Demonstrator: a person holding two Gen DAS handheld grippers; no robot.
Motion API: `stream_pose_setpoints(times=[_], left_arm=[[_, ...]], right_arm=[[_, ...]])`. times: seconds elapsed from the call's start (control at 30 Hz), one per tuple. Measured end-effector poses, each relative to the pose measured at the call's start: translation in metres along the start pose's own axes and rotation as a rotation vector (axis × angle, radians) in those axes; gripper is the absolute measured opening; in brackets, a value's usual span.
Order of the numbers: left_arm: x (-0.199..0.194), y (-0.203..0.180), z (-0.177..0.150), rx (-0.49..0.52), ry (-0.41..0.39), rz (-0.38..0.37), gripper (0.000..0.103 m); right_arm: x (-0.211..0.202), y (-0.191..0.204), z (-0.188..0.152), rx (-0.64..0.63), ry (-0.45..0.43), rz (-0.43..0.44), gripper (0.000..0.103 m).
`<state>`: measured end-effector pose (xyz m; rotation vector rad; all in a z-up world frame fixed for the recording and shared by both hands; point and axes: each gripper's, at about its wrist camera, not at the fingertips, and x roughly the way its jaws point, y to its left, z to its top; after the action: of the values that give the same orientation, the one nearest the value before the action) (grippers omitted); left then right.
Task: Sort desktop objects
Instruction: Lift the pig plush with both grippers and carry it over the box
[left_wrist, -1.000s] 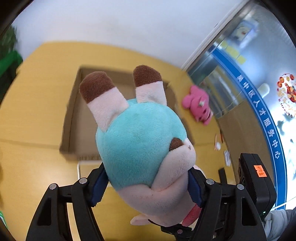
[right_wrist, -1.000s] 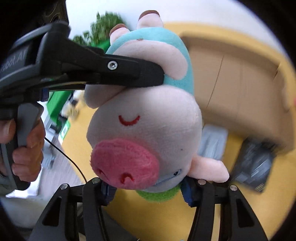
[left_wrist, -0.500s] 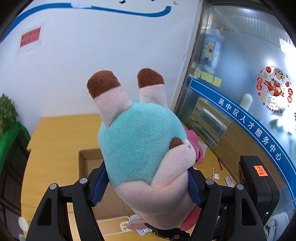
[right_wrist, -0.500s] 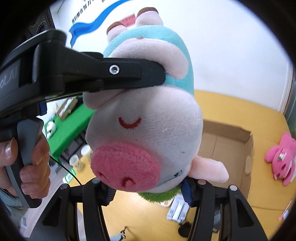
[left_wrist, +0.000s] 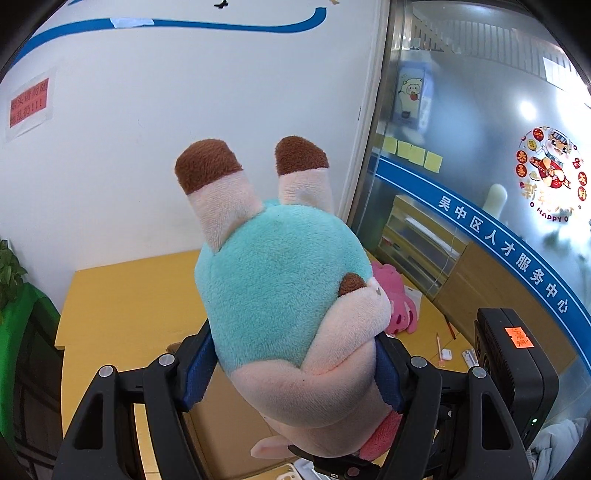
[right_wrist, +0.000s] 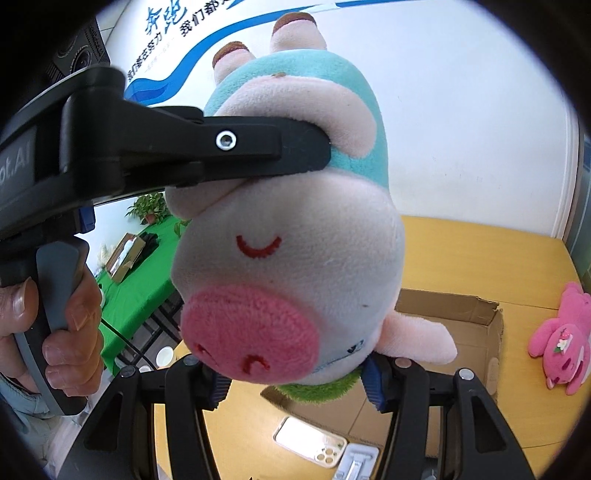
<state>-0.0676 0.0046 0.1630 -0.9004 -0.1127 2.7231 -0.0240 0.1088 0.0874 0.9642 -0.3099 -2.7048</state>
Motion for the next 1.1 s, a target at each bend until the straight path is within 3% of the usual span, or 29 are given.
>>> stream_pose_setpoints(times=[0.3, 0.53, 0.8, 1.1], left_arm=[[0.087, 0.085, 0.001, -0.071, 0.103, -0.056, 0.076], [0.154, 0.134, -0.017, -0.145, 0.184, -0.091, 0.076], [0.234, 0.187, -0.069, -0.241, 0.308, -0.11, 0.076], [0.304, 0.221, -0.131, -0.321, 0.442, -0.096, 0.076]], right_arm=[[0.097, -0.012, 0.008, 0.085, 0.103, -0.016, 0.056], [0.171, -0.03, -0.004, 0.149, 0.199, -0.034, 0.056], [0.251, -0.052, -0.054, 0.244, 0.322, -0.019, 0.056], [0.31, -0.064, -0.127, 0.371, 0.429, 0.014, 0.056]])
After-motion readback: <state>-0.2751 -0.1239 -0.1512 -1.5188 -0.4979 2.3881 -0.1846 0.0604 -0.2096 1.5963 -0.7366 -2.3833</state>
